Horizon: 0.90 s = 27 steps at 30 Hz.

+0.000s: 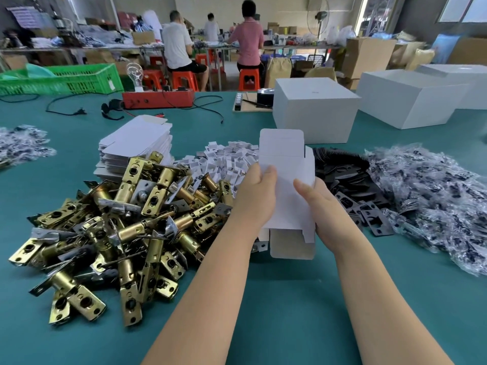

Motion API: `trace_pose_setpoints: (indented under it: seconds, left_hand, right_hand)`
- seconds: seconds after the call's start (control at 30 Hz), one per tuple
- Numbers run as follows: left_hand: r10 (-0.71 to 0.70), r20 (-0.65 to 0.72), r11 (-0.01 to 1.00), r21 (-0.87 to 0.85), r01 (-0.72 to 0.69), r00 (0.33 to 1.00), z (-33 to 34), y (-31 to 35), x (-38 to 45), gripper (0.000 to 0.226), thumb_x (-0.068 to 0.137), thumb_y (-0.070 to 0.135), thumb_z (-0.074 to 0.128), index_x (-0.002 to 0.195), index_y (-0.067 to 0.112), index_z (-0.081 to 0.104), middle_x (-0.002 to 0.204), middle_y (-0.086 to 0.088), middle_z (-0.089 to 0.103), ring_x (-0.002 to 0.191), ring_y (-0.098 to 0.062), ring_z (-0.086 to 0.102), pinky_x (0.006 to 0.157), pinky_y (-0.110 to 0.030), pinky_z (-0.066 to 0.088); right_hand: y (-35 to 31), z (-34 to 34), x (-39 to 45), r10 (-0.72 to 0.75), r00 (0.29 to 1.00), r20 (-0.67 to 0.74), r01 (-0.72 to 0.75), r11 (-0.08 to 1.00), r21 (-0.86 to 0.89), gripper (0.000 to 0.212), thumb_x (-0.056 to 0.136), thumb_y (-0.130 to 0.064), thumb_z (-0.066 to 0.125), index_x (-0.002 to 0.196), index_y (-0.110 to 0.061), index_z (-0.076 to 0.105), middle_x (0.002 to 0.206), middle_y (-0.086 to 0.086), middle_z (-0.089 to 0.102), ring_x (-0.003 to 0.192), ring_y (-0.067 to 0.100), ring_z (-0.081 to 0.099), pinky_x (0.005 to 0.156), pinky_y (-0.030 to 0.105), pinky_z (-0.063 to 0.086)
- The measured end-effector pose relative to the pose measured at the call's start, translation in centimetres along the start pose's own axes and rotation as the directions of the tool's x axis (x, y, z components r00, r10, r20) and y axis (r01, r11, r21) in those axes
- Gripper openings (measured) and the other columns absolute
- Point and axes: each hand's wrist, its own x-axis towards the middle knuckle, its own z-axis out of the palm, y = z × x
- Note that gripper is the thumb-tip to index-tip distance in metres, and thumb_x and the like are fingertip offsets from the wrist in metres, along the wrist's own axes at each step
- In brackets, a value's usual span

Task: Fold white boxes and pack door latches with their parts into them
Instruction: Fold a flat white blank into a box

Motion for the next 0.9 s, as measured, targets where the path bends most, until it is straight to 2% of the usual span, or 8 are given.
trace_pose_setpoints:
  seconds: [0.13, 0.2, 0.37, 0.47, 0.57, 0.63, 0.73, 0.9]
  left_hand:
    - [0.029, 0.042, 0.995, 0.095, -0.033, 0.999, 1.1, 0.1, 0.0, 0.015, 0.106, 0.031, 0.033, 0.111, 0.023, 0.045, 0.092, 0.017, 0.046, 0.079, 0.007, 0.046, 0.067, -0.011, 0.036]
    - [0.049, 0.040, 0.989, 0.135, -0.054, 0.998, 1.3, 0.2, 0.1, 0.035, 0.106, 0.029, 0.032, 0.140, 0.019, 0.035, 0.115, 0.013, 0.046, 0.099, -0.003, 0.048, 0.083, -0.018, 0.039]
    - [0.019, -0.030, 0.983, 0.182, -0.013, 0.999, 1.6, 0.0, 0.4, 0.050, 0.104, 0.024, 0.035, 0.151, 0.015, 0.022, 0.144, -0.014, 0.039, 0.123, -0.029, 0.046, 0.103, -0.048, 0.043]
    - [-0.017, -0.033, 0.995, 0.094, 0.020, 0.999, 1.4, -0.3, 0.2, 0.063, 0.104, 0.034, 0.038, 0.157, 0.021, 0.007, 0.146, -0.003, 0.037, 0.123, -0.018, 0.046, 0.099, -0.032, 0.044]
    - [-0.044, 0.011, 0.999, 0.013, 0.044, 0.999, 1.0, -0.3, -0.2, 0.043, 0.101, 0.052, 0.037, 0.136, 0.029, 0.047, 0.102, 0.024, 0.051, 0.086, 0.011, 0.049, 0.066, -0.011, 0.040]
    - [-0.043, 0.023, 0.999, -0.017, 0.044, 0.999, 1.1, -0.4, -0.3, 0.034, 0.099, 0.057, 0.037, 0.099, 0.032, 0.060, 0.092, 0.014, 0.062, 0.083, -0.002, 0.059, 0.067, -0.020, 0.046]
    - [-0.035, -0.002, 0.990, -0.137, 0.034, 0.999, 0.7, -0.5, -0.3, 0.037, 0.096, 0.048, 0.054, 0.093, 0.016, 0.072, 0.092, -0.004, 0.075, 0.087, -0.023, 0.070, 0.075, -0.034, 0.056]
    - [-0.034, -0.053, 0.975, -0.221, 0.021, 0.998, -0.1, -1.2, 0.4, 0.013, 0.086, 0.030, 0.075, 0.075, 0.022, 0.074, 0.079, 0.003, 0.076, 0.070, -0.015, 0.070, 0.067, -0.036, 0.058]
  right_hand:
    - [-0.1, 0.4, -0.3, 0.025, 0.999, 0.047, -0.024, 0.999, -0.029, 0.054, 0.076, -0.055, 0.063, 0.124, -0.034, 0.051, 0.117, -0.014, 0.068, 0.106, 0.008, 0.065, 0.093, 0.035, 0.049]
    - [-0.4, 0.5, -0.5, 0.027, 0.996, 0.085, -0.023, 0.999, -0.046, 0.048, 0.080, -0.058, 0.063, 0.122, -0.036, 0.053, 0.116, -0.016, 0.068, 0.106, 0.006, 0.065, 0.088, 0.029, 0.051]
    - [-0.5, 1.0, -0.2, -0.080, 0.986, -0.144, 0.035, 0.956, -0.292, 0.037, 0.087, -0.050, 0.062, 0.111, -0.022, 0.061, 0.098, -0.009, 0.068, 0.088, 0.009, 0.064, 0.067, 0.022, 0.045]
    - [-0.5, 0.9, -0.1, -0.179, 0.960, -0.214, 0.096, 0.933, -0.347, 0.020, 0.088, -0.046, 0.062, 0.095, -0.027, 0.063, 0.080, -0.017, 0.065, 0.070, 0.001, 0.058, 0.057, 0.017, 0.041]
    - [-0.7, 0.6, -0.1, -0.189, 0.944, -0.269, 0.108, 0.951, -0.291, 0.021, 0.089, -0.047, 0.060, 0.090, -0.026, 0.063, 0.076, -0.015, 0.065, 0.065, 0.004, 0.058, 0.053, 0.023, 0.041]
    - [-0.6, 0.5, -0.1, -0.183, 0.945, -0.272, 0.104, 0.954, -0.281, 0.026, 0.089, -0.047, 0.061, 0.088, -0.021, 0.065, 0.075, -0.009, 0.065, 0.064, 0.013, 0.058, 0.050, 0.027, 0.039]
    - [-0.9, 0.1, -0.2, -0.160, 0.948, -0.274, 0.114, 0.978, -0.177, 0.026, 0.087, -0.041, 0.066, 0.083, -0.015, 0.067, 0.070, -0.001, 0.064, 0.054, 0.019, 0.053, 0.040, 0.024, 0.035]
    - [-1.1, -0.2, -0.2, -0.042, 0.989, -0.139, 0.071, 0.975, 0.210, 0.024, 0.072, -0.029, 0.069, 0.086, -0.010, 0.070, 0.085, 0.003, 0.075, 0.072, 0.016, 0.070, 0.059, 0.029, 0.057]
